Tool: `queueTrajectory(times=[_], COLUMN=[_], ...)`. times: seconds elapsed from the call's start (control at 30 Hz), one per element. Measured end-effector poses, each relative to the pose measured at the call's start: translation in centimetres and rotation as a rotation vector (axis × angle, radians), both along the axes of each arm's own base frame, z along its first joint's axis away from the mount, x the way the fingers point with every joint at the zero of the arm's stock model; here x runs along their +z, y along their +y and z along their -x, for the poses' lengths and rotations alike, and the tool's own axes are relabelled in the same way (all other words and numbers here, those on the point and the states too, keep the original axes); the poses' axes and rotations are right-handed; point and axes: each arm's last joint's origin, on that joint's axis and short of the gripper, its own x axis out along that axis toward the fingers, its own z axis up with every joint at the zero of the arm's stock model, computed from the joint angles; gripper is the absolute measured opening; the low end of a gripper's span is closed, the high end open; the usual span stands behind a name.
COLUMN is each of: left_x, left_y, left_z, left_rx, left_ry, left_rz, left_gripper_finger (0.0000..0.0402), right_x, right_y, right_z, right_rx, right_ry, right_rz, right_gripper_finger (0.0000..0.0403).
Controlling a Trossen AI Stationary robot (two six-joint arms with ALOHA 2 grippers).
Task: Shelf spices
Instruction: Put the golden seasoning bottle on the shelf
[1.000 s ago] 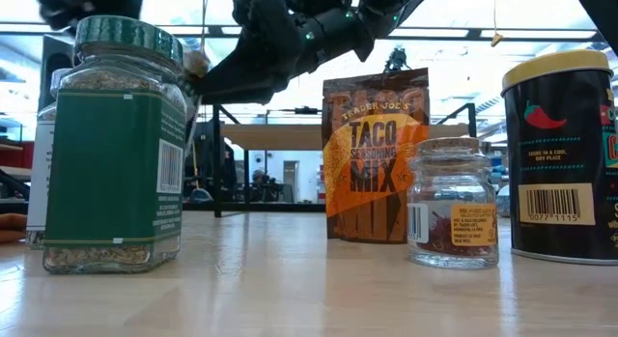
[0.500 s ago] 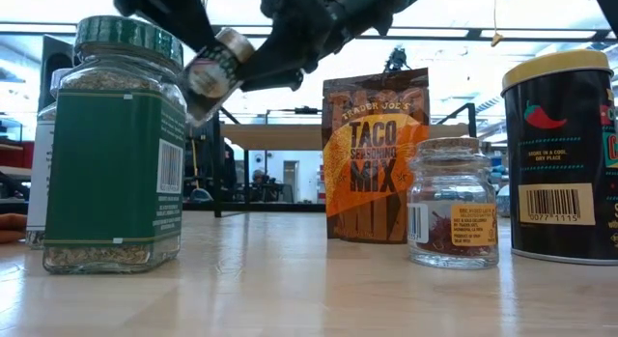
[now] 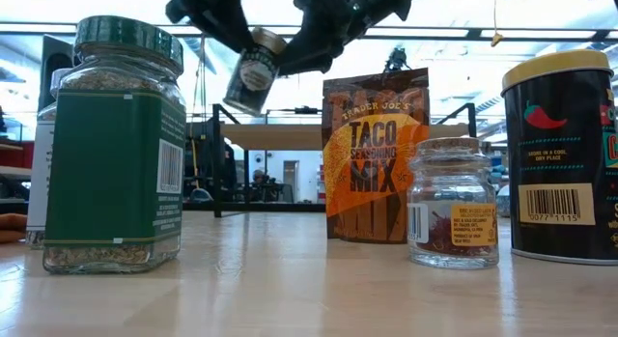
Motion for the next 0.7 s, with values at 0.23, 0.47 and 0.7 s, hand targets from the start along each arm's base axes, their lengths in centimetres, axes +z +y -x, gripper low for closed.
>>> queueTrajectory(times=[0.23,0.47,0.7], left_x=[0.5,1.1,1.2], left_y=[3.5,6.3,8.0], left_z=[-1.2,-1.8,-1.9], left_rx=[-0.025,-0.052,-0.053], left_ry=[0.005,-0.021,-0.01], left_rz=[0.009,0.003,-0.028], left_gripper_finger=[0.0157,0.0157,0.0157], right_x=[-0.2,0.3,1.4], right_y=[-3.2,-5.2,-6.5], right_z=[0.8,1.6,2.1], right_rx=[-0.071,-0.113,-0.136], right_ry=[0.026,0.008,-0.066], right_rz=[0.008,0.032,0.053], right_gripper_finger=[0.0192,0.0192,0.0192])
